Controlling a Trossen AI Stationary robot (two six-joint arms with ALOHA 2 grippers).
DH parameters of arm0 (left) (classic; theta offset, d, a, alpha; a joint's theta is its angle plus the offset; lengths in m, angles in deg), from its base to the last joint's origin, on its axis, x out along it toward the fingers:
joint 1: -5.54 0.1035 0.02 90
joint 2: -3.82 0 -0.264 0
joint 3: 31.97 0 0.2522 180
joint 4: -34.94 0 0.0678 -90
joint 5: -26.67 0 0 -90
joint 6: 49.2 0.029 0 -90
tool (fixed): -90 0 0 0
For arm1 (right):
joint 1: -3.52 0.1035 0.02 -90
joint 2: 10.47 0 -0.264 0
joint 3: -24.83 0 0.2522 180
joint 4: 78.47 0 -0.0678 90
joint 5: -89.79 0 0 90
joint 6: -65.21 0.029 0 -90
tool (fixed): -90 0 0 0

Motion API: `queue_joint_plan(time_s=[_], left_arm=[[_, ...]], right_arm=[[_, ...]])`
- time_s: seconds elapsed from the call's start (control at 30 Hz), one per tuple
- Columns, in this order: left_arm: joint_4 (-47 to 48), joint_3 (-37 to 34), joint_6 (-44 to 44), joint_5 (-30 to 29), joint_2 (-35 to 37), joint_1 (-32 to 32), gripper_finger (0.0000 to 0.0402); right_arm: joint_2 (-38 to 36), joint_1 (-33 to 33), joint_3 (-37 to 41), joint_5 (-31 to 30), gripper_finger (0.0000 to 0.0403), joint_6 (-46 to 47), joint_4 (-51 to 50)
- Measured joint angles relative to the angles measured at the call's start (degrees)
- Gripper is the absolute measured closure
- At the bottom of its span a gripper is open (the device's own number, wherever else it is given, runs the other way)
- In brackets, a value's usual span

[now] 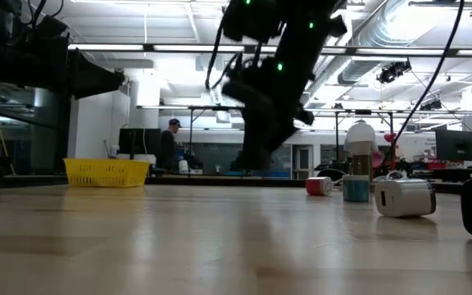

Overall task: Pick & Place Office items
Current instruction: Put the top black charger adapter into the orange bin

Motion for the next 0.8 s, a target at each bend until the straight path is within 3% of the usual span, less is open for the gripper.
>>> queue_joint_plan(time_s=[0.57,0.8], left_arm=[[0.0,0.0,0.0,0.0,0.0,0.0,0.0159],[0.0,0.0,0.0,0.0,0.0,0.0,0.0159]], right_arm=[[-13.2,8.8,0.0,-4.5,0.0266,-4.4,-10.8],[-16.3,16.1,0.0,-10.6,0.0266,3.4,-20.6]])
